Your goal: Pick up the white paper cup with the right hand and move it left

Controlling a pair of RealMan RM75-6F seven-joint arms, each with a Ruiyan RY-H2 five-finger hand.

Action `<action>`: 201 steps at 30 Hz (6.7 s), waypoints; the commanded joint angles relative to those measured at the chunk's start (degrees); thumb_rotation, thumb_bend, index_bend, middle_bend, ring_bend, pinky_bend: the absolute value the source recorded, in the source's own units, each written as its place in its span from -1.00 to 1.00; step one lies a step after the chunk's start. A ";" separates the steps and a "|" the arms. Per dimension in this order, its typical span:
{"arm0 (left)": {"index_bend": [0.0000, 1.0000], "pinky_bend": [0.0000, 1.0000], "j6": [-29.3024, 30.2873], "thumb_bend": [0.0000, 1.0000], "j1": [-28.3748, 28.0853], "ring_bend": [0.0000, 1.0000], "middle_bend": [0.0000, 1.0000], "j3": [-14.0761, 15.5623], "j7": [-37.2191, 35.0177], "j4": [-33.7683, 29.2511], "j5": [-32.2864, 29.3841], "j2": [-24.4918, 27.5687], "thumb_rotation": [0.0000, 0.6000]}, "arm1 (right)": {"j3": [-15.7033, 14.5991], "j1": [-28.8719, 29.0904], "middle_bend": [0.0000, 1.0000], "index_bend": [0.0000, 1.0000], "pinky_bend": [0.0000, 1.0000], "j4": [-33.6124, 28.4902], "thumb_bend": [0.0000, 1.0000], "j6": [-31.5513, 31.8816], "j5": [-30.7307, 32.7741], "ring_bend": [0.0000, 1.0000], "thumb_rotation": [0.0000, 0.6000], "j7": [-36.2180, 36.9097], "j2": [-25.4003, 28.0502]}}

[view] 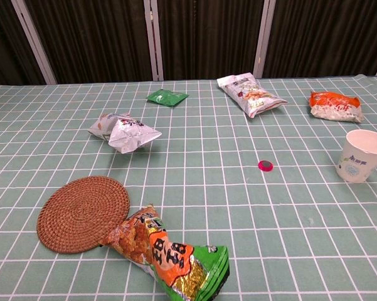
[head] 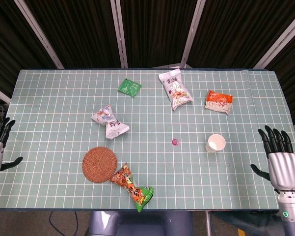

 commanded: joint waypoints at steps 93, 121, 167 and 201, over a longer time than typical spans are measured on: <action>-1.00 -1.00 -6.41 -1.00 -0.93 -1.00 -1.00 -0.21 3.87 -3.70 -0.81 0.60 1.00 | -8.98 24.46 -0.11 -0.26 -0.13 30.57 -0.45 -21.91 -13.20 -0.53 1.00 18.13 -18.08; -1.00 -1.00 -6.58 -1.00 -0.93 -1.00 -1.00 -0.20 3.88 -3.92 -0.66 0.78 1.00 | -11.56 24.74 -1.00 -1.00 -1.00 22.79 -1.00 -21.29 -16.59 -1.00 1.00 -1.20 -13.52; -1.00 -1.00 -7.87 -1.00 -1.60 -1.00 -1.00 -0.61 4.59 -3.06 -2.32 0.22 1.00 | -8.33 29.66 -0.19 -0.64 0.02 36.03 -0.56 -29.54 -15.32 -0.55 1.00 -40.51 -26.64; -1.00 -1.00 -9.43 -1.00 -1.93 -1.00 -1.00 -0.35 2.31 -3.69 -2.56 1.35 1.00 | 9.58 32.77 -0.19 -0.64 -0.04 25.37 -0.59 -31.78 13.34 -0.56 1.00 5.34 -31.82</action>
